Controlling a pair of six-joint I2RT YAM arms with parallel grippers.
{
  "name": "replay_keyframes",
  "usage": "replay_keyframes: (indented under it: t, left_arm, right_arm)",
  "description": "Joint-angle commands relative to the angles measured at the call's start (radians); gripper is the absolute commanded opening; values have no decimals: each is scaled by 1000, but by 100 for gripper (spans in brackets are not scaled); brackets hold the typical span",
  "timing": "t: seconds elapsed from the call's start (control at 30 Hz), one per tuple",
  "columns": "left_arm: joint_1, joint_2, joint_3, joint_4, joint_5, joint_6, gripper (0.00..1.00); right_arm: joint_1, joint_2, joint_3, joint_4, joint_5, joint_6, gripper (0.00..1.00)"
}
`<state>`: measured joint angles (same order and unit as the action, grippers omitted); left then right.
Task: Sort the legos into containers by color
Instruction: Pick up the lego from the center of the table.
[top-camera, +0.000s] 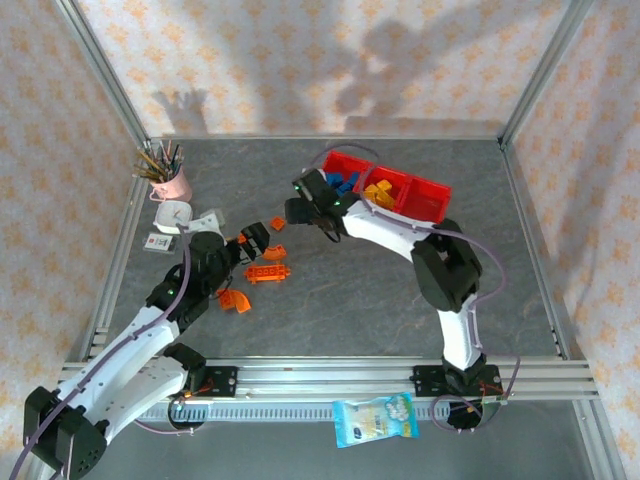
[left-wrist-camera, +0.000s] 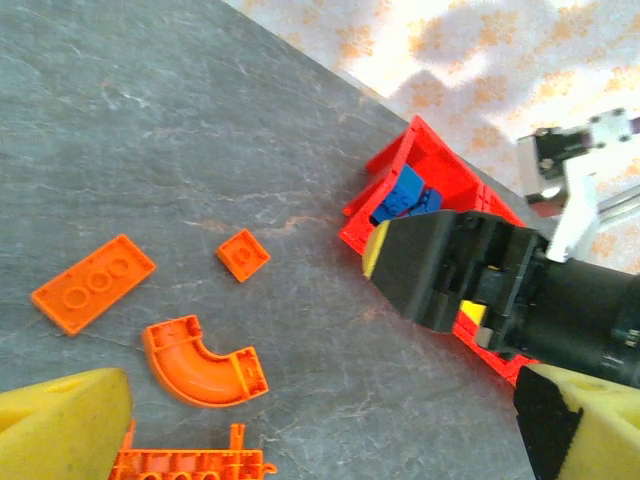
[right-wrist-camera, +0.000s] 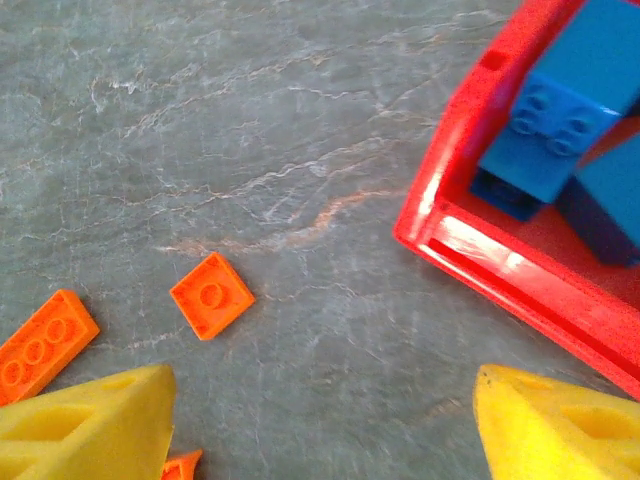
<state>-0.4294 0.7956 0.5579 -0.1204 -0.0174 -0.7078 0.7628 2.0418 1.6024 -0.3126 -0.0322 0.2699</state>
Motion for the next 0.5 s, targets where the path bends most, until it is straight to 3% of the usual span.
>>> replay_keyframes:
  t: [0.0,0.3,0.47]
  left_arm:
    - [8,-33,-5,-64,-62,-12,99]
    - [10,-60,-16,-82,-107,-32,99]
    - [11,-58,-18,-84,-115,-32,99]
  right_arm:
    - [17,69,84,8,-51,-49,79]
    - [49,278,306,-65,12,-72,83]
    - [56,348,371,-80,-1,-141,79]
